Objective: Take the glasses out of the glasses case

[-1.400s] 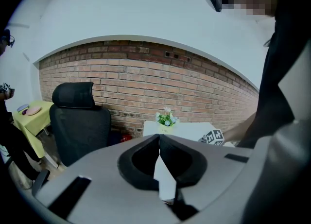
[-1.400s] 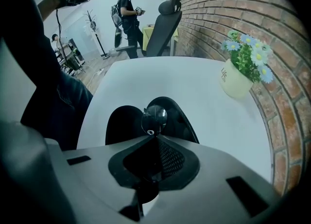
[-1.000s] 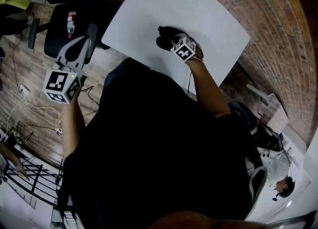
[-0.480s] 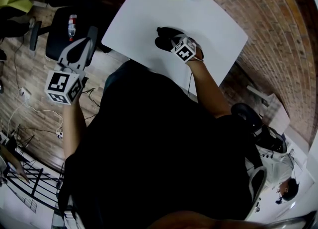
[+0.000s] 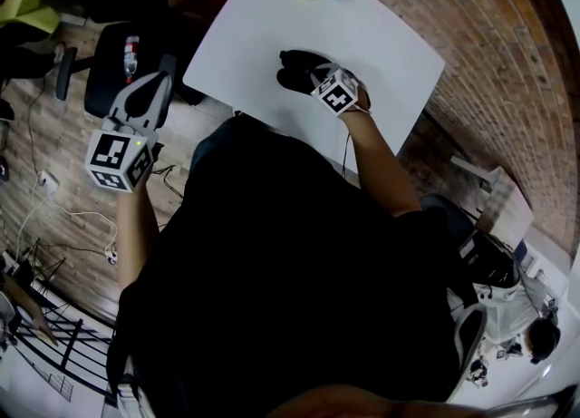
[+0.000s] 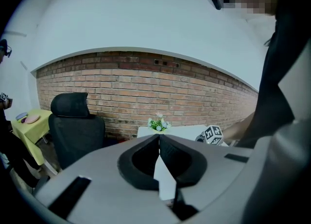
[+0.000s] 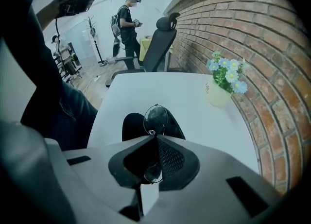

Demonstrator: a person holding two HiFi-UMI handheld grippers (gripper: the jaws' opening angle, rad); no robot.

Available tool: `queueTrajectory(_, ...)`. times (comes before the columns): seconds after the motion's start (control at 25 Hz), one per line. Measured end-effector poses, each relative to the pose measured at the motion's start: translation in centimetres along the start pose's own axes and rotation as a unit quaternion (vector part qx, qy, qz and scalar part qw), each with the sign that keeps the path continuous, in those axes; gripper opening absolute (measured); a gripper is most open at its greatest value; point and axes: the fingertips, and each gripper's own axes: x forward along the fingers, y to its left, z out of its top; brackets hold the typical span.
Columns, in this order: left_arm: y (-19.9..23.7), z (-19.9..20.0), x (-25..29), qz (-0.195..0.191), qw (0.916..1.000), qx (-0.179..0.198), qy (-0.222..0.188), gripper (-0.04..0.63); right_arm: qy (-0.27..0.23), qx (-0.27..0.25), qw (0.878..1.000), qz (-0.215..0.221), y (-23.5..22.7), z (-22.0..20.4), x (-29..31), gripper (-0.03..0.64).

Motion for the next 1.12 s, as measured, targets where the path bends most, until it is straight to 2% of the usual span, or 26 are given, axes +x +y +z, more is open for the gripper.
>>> queueTrajectory(0.24, -1.9, 0.5, -0.8, -0.009, 0.9999, 0.008, -0.01, 0.009, -0.014, -0.003, 1.0, -0.02, -0.2, -0.5, -2.1, 0.026)
queueTrajectory(1.12, -8.4, 1.1, -2.3, -0.045, 0.9979, 0.037, -0.028, 0.009, -0.077, 0.045, 0.993, -0.076, 0.5, -2.7, -11.2, 0.026)
